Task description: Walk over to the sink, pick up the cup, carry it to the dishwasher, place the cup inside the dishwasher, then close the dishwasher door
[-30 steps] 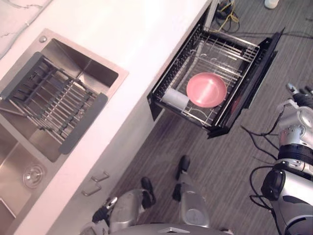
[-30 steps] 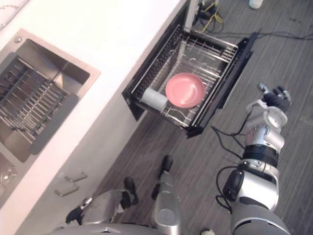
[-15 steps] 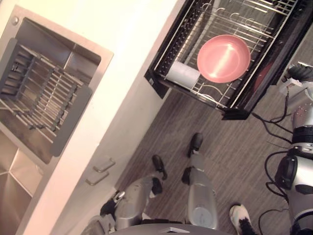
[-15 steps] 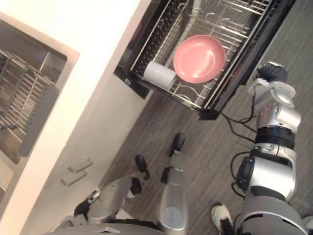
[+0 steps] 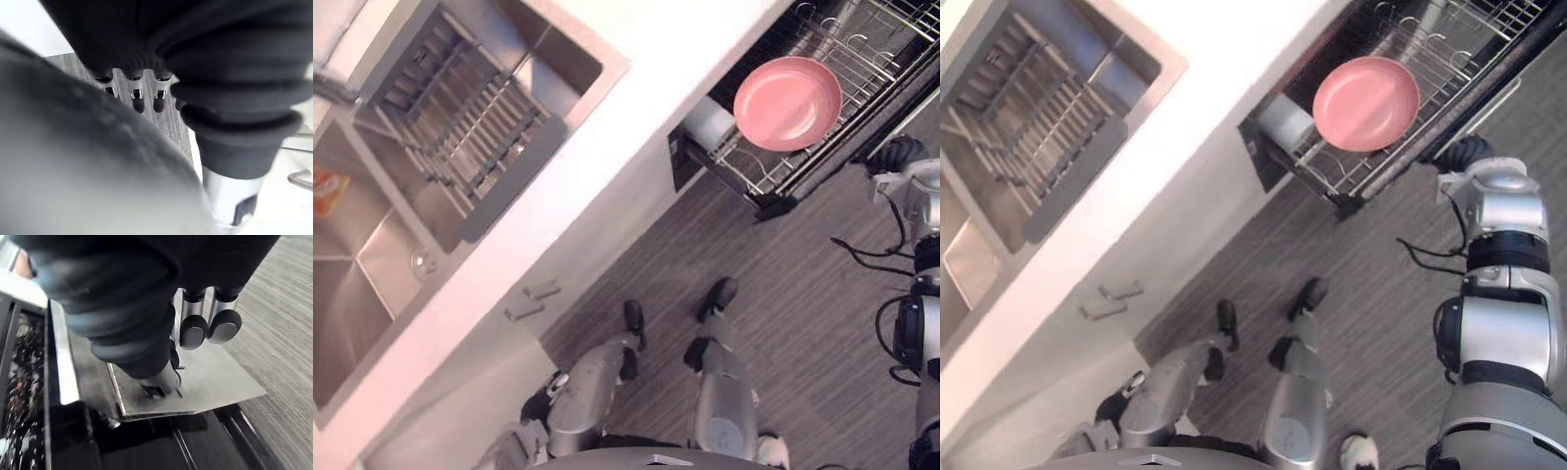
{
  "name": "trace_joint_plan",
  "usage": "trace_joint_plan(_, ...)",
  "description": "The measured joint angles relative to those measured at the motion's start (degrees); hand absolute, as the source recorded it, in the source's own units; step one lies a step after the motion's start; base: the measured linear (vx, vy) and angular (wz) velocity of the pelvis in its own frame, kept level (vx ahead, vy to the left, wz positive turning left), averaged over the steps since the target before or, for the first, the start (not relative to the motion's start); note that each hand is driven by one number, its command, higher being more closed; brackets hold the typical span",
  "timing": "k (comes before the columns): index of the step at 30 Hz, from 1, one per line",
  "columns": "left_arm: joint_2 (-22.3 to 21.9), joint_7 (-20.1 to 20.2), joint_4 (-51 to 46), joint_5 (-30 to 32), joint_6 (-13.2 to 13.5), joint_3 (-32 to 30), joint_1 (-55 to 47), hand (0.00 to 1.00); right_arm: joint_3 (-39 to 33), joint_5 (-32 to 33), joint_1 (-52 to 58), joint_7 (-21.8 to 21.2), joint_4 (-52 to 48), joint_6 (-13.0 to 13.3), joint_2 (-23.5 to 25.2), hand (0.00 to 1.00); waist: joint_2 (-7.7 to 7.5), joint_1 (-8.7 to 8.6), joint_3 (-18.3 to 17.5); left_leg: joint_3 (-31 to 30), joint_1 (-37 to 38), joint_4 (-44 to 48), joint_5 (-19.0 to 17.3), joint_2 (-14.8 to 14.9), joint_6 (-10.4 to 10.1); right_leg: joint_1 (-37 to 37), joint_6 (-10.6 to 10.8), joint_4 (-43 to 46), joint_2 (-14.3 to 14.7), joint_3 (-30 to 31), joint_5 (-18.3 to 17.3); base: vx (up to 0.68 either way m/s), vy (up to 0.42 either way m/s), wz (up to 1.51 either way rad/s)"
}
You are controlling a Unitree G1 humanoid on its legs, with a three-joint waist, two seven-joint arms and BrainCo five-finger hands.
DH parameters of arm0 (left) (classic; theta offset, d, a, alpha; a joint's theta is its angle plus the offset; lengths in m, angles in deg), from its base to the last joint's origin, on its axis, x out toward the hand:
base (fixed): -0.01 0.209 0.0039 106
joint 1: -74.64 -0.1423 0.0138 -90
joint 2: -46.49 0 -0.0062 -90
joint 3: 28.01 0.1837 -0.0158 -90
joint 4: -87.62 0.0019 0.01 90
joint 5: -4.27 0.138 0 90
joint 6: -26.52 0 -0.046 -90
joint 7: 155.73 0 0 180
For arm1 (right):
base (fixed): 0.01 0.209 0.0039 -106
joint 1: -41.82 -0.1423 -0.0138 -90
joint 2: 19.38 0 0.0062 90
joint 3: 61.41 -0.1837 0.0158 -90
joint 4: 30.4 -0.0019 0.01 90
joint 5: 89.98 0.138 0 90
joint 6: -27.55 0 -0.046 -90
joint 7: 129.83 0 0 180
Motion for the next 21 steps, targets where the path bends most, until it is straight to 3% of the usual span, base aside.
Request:
trace_joint_plan(4,-0.6,0.0,-0.6,0.1,-0.5,-0.8,0.0,0.0,2.1,-2.6,-5.9,1.6,2.2,0.9,4.4,1.0,0.07,1.7,0.0,-2.1,-0.2,-0.2,1.4,0.5,-0.4,0.8,-0.8,0.3,0.3,-2.6,-0.6,-0.04,-0.034,0.3)
trace_joint_plan(11,-0.7,0.9,-2.2,0.0,-2.0,-0.9,0.4,0.0,7.2,-9.9,-15.5,2.2,6.7,8.7,9.7,1.0,0.08,5.53,-0.1,-5.6,-3.3,-0.1,3.9,1.1,-1.8,-0.1,-1.7,1.2,0.1,-7.7,-1.8,-0.03,-0.033,0.31)
trace_joint_plan(12,-0.7,1.0,-2.2,0.1,-2.0,-1.0,0.5,0.0,8.1,-10.4,-15.5,2.2,7.1,9.2,9.1,0.0,0.08,5.57,-0.1,-5.9,-3.4,0.0,4.1,1.2,-1.7,0.0,-1.7,1.3,0.1,-8.0,-1.9,0.0,-0.013,0.2)
trace_joint_plan(14,-0.7,1.0,-2.2,0.1,-2.0,-1.1,0.5,0.0,11.0,-11.7,-15.9,1.5,7.6,12.9,8.0,0.0,0.08,5.55,-0.1,-6.4,-4.3,1.0,3.9,1.3,-1.9,-0.1,-2.1,1.6,0.1,-9.2,-2.5,0.0,0.004,0.07)
trace_joint_plan(18,-0.7,1.0,-2.3,0.1,-2.0,-1.2,0.5,0.0,13.3,-12.8,-17.2,1.7,7.6,14.5,8.0,0.0,0.05,5.58,0.0,-5.9,-4.9,1.3,3.6,2.1,-2.1,-0.8,-2.0,1.8,0.5,-9.4,-2.5,0.01,-0.008,-0.1)
trace_joint_plan(21,-0.7,1.0,-2.7,0.1,-1.6,-1.1,0.5,0.0,13.2,-10.0,-17.2,1.6,6.0,15.5,8.3,0.0,-0.02,5.53,0.0,-5.7,-5.0,2.4,3.1,3.0,-2.7,-0.5,-2.3,1.6,1.6,-9.2,-2.7,0.03,-0.017,-0.1)
